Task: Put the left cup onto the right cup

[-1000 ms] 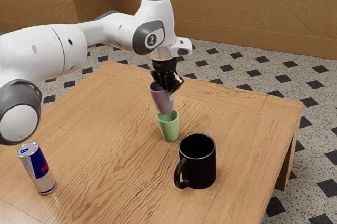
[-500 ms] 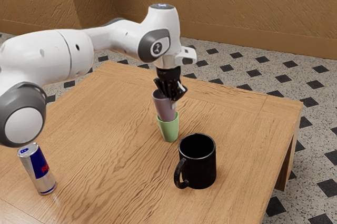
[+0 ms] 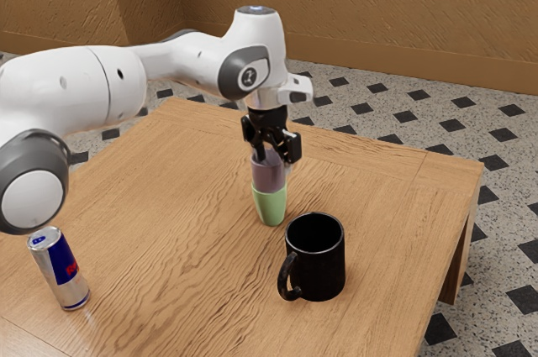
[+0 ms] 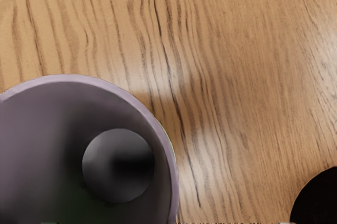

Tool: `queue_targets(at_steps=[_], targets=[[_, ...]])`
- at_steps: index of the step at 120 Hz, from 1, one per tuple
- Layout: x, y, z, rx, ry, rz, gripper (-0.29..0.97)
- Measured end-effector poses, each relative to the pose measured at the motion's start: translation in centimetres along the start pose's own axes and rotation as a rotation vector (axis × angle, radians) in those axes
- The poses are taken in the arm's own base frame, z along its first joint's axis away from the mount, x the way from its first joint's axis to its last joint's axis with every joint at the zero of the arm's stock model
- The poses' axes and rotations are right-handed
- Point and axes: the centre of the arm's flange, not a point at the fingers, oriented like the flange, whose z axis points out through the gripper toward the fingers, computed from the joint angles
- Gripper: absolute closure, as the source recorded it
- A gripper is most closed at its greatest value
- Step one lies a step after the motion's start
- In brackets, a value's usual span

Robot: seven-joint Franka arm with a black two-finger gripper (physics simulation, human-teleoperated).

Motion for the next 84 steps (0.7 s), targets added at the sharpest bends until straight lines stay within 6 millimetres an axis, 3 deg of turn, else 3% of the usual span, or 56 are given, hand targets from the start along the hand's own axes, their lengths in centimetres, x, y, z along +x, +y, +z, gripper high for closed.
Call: queue_targets(at_steps=[23,42,56,84], targets=[[-2.7,0.1,-5.2,0.001,0.041,0.002,0.06],[-5.6,-0.3,-7.2,0.001,0.038,-0.004,0.03],[-7.7,-2.2,-8.6,0.001,0.038,-0.032,0.02],[-10.8,-5.7,-13.5,0.006,0.061,-0.09,0.01]])
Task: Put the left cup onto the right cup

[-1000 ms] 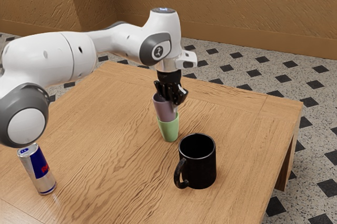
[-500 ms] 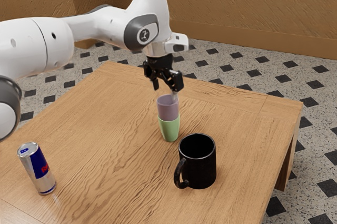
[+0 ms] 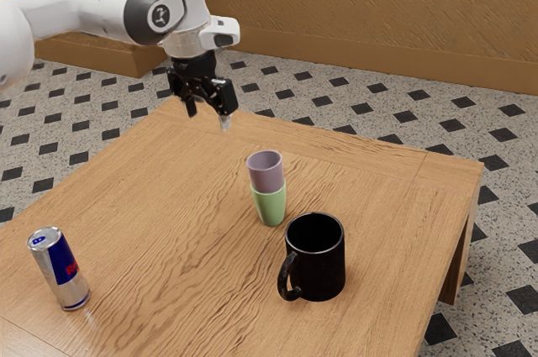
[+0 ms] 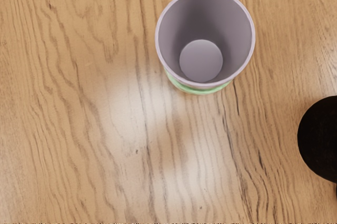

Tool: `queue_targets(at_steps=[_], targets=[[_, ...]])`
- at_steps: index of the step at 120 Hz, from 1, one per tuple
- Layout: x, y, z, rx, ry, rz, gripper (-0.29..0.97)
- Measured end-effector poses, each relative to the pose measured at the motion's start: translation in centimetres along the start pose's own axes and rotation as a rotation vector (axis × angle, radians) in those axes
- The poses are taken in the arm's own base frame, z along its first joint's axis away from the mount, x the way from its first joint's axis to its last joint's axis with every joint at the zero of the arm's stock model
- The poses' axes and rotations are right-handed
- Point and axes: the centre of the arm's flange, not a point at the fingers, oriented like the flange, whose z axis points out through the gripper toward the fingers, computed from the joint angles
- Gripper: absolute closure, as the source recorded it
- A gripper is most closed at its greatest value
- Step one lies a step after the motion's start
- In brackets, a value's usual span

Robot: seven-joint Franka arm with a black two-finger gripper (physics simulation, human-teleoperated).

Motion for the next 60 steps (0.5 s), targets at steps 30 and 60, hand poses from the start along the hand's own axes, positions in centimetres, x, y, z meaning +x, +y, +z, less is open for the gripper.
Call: queue_targets(at_steps=[30,60], targets=[[-2.0,-0.8,-4.8,0.017,0.04,-0.007,0.0],[-2.5,-0.6,-5.2,0.018,0.022,-0.003,0.0]])
